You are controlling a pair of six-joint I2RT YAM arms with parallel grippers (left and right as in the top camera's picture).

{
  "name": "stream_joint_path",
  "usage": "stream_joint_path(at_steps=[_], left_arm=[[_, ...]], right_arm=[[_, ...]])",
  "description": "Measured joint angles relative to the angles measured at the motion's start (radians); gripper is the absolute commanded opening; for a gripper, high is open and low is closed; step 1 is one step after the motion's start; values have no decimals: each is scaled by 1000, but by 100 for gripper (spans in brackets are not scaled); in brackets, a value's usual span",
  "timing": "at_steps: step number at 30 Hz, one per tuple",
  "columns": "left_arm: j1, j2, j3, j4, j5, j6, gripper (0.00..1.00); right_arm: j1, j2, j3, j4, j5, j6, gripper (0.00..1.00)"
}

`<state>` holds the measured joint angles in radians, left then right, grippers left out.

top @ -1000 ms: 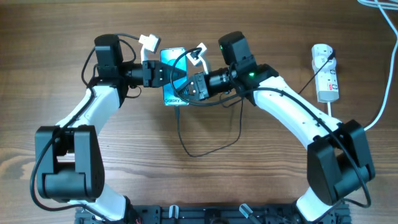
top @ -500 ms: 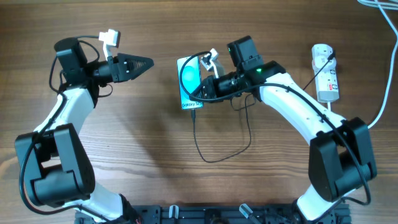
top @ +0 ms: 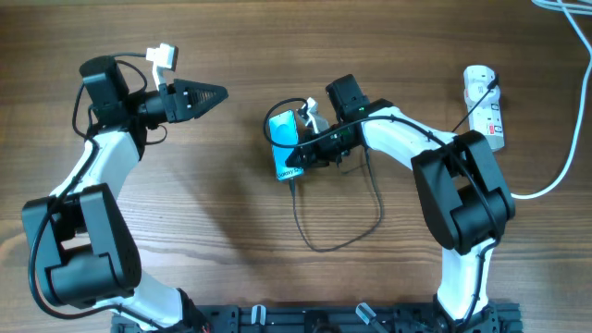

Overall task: Plug charger to phone and switch on socket
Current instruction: 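Lower the plugged phone onto the table with the right gripper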

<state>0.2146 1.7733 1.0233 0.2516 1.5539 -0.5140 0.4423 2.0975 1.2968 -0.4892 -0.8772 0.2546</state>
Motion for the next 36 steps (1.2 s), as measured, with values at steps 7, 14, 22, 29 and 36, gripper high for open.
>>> stream_joint_path(at_steps=[7, 14, 22, 29, 36], left_arm=[[0, 0, 0, 0, 0, 0, 100], [0, 0, 0, 0, 0, 0, 100], [0, 0, 0, 0, 0, 0, 100], [0, 0, 0, 0, 0, 0, 100], [0, 0, 0, 0, 0, 0, 100]], right_arm=[[34, 0, 0, 50, 90, 54, 4], [42, 0, 0, 49, 120, 85, 5], [46, 0, 0, 49, 127, 93, 12], [46, 0, 0, 50, 139, 116, 20], [46, 0, 0, 49, 146, 119, 34]])
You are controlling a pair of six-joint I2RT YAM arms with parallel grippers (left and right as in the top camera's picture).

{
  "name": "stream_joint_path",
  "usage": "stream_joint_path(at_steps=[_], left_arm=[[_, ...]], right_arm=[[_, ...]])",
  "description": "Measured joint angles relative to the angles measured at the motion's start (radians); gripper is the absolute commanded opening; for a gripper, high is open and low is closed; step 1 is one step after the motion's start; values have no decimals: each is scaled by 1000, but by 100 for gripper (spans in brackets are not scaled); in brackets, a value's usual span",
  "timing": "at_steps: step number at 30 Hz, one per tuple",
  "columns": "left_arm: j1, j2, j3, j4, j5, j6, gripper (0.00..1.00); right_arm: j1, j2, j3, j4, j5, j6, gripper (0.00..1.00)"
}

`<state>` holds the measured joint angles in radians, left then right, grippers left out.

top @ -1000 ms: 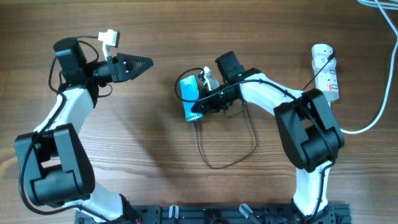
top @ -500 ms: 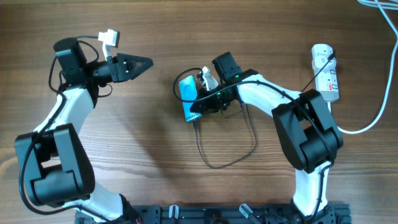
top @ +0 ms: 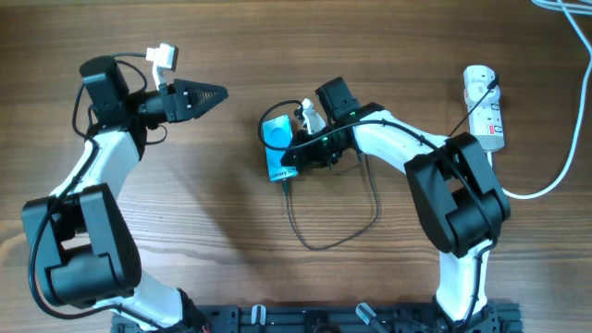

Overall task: Plug charger to phone and switch on socket
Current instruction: 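Lower the plugged phone onto the table with the right gripper, then open the right gripper and lift it away from the phone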

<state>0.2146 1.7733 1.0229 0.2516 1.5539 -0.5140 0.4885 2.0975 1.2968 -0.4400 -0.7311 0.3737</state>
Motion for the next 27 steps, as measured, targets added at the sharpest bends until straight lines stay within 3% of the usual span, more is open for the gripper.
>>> stream_joint_path(at_steps=[21, 27], left_arm=[[0, 0, 0, 0, 0, 0, 100], [0, 0, 0, 0, 0, 0, 100]], right_arm=[[0, 0, 2, -4, 97, 76, 40], [-34, -92, 23, -129, 154, 135, 59]])
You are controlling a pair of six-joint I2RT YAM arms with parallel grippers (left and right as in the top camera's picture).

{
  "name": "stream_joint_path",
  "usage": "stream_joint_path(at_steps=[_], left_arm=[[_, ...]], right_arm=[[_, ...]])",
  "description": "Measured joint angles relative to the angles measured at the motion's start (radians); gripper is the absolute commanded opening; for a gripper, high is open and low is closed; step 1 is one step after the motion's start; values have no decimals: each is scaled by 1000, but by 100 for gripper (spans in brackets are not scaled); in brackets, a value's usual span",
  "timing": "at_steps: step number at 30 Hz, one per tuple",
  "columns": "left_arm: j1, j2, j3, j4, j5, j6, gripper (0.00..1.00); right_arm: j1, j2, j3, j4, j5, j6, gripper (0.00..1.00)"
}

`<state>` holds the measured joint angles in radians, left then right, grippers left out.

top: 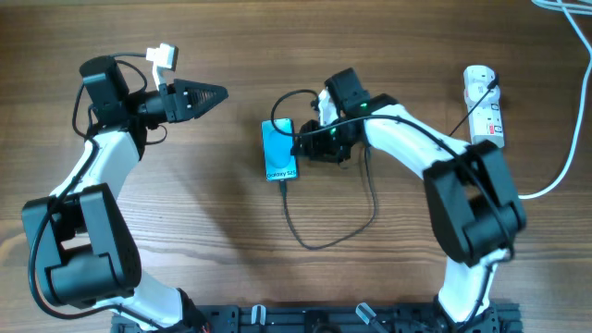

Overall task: Plug charger to phone and switch on socket
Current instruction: 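Open the right gripper and lift it away from the phone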

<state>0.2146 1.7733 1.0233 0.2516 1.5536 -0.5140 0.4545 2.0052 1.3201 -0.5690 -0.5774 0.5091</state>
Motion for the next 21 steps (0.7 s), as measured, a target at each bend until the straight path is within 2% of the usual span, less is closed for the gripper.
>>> stream_joint_path(at_steps=[3, 4, 5, 10, 21], left_arm=[[0, 0, 0, 0, 0, 0, 100], [0, 0, 0, 0, 0, 0, 100], [0, 0, 0, 0, 0, 0, 100], [0, 0, 0, 0, 0, 0, 100], [0, 0, 0, 0, 0, 0, 100]], right_arm=[[1, -75, 11, -58, 73, 23, 77], [1, -93, 13, -76, 110, 29, 96], [1, -95, 14, -78, 134, 35, 100], [0, -95, 14, -80, 249, 37, 100], [1, -95, 14, -97, 265, 37, 99]])
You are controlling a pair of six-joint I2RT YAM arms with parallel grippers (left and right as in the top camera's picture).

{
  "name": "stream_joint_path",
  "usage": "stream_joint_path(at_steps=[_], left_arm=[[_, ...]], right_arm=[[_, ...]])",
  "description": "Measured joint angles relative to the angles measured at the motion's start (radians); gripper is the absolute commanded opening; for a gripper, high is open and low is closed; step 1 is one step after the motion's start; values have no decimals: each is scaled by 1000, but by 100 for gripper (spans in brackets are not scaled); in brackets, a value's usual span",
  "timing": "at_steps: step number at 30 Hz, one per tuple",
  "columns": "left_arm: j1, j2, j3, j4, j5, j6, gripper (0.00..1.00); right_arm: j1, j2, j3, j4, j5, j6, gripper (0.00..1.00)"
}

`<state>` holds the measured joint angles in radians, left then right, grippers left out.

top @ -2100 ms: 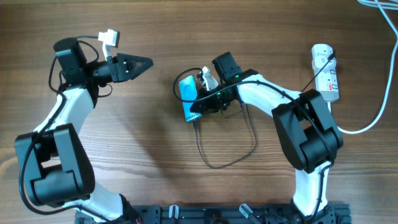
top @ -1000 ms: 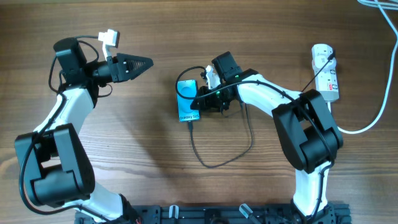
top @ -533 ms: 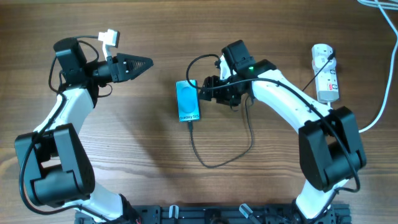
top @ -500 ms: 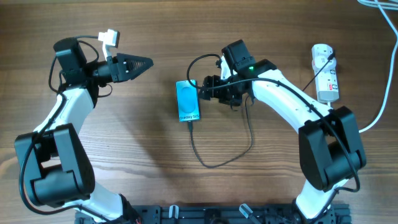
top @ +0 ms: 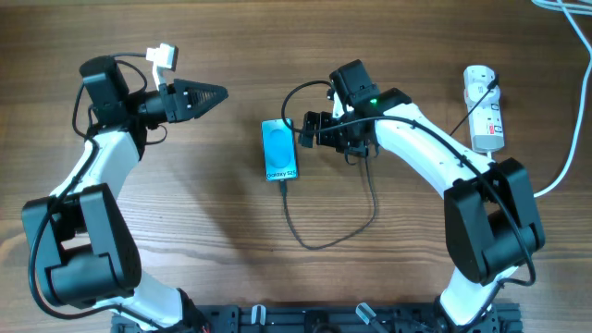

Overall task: Plug charger to phone and switch on socket
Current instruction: 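Open the right gripper and lift it away from the phone, then move the right gripper over the white power strip's switch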

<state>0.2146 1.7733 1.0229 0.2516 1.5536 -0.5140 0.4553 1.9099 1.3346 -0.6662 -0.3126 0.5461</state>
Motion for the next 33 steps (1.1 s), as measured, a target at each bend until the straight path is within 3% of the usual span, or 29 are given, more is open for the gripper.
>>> stream_joint_path(at_steps=[7, 9, 20, 33], left_arm=[[0, 0, 0, 0, 0, 0, 100], [0, 0, 0, 0, 0, 0, 100], [0, 0, 0, 0, 0, 0, 100], [0, 0, 0, 0, 0, 0, 100]], right_arm=[[-34, -14, 148, -122, 55, 0, 100], [-80, -29, 215, -132, 138, 0, 100], [-279, -33, 220, -41, 639, 0, 100], [-500, -38, 220, 132, 704, -20, 100]])
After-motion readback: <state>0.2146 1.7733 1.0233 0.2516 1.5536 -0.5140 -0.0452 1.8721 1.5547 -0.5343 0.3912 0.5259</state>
